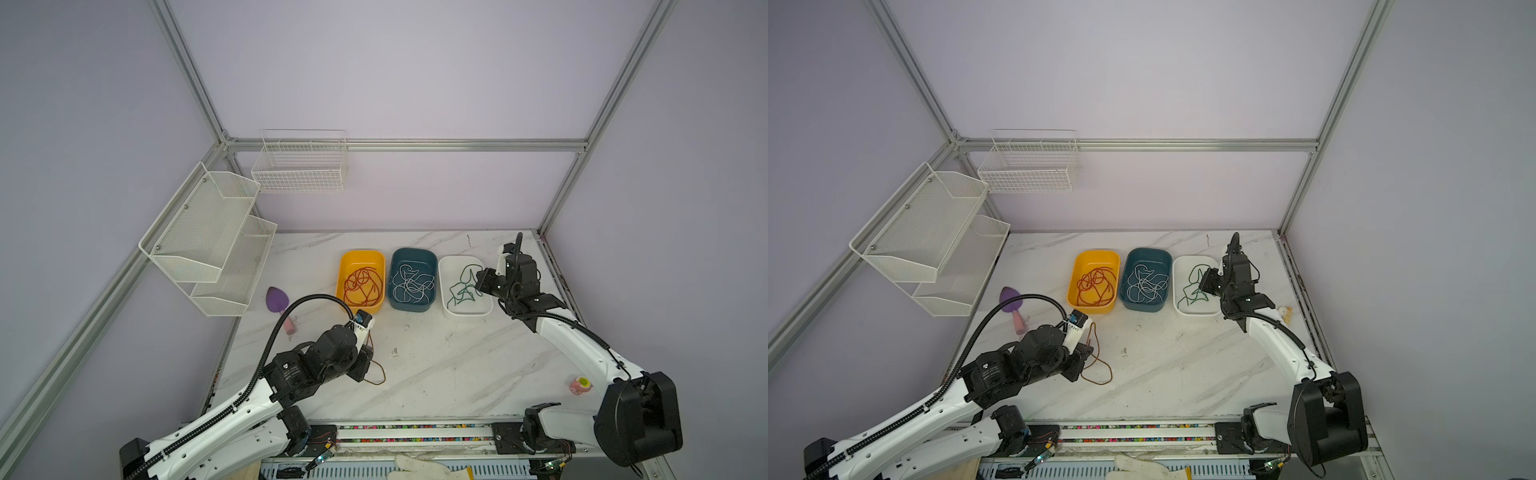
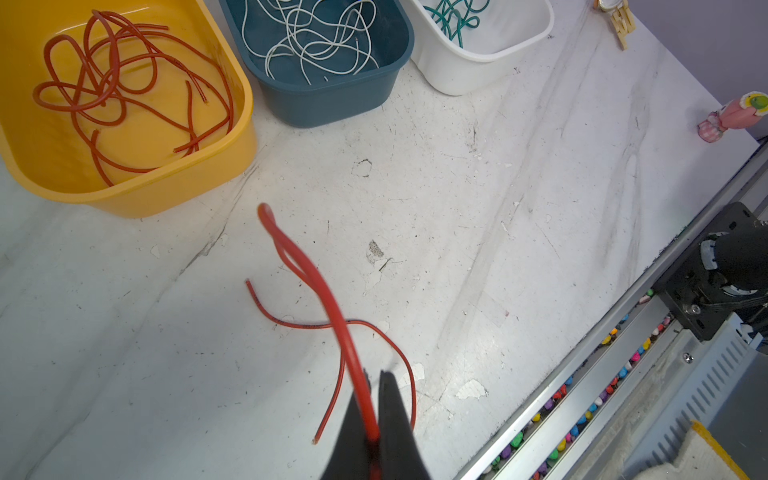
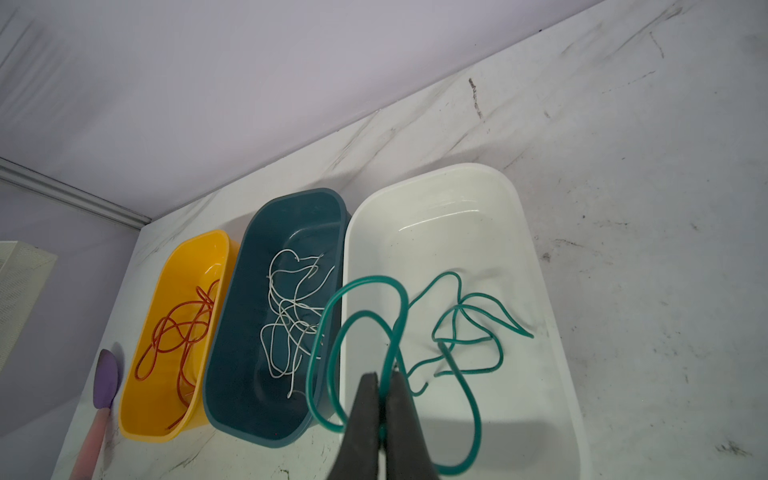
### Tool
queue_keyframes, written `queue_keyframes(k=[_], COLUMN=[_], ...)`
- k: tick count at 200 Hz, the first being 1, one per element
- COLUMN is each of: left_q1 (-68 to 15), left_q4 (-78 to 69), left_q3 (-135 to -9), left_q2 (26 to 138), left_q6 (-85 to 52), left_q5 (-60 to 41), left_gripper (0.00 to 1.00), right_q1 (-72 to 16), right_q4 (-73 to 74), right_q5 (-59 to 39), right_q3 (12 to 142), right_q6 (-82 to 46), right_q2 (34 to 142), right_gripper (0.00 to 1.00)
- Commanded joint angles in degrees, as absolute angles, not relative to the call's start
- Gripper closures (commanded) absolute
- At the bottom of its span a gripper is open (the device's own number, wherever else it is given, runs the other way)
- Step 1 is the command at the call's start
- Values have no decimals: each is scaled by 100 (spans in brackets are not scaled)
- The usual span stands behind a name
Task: Untangle the cables
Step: 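Carry the green wire over the white tub with the right gripper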
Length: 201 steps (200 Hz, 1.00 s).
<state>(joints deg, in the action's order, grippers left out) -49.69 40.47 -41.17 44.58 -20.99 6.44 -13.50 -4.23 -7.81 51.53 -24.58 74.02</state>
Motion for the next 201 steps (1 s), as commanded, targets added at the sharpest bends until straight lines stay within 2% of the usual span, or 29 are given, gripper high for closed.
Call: queue_keyframes(k=[1,201], left_q1=[-5001,-4999], left_q4=[3999,4006], left_q3=[-4358,-4361], left_q2=[4448,4560], left_q6=[-2145,-2118], left_q5=[685,687], left_gripper=[100,100], right_q1=[-1293,-1274], right_q4=[-94,497], right_q5=[-917,-1208], right_q3=[5320,5169], right_q6=[-2551,-2754], right_q2=[7570,8967], right_gripper=[100,100])
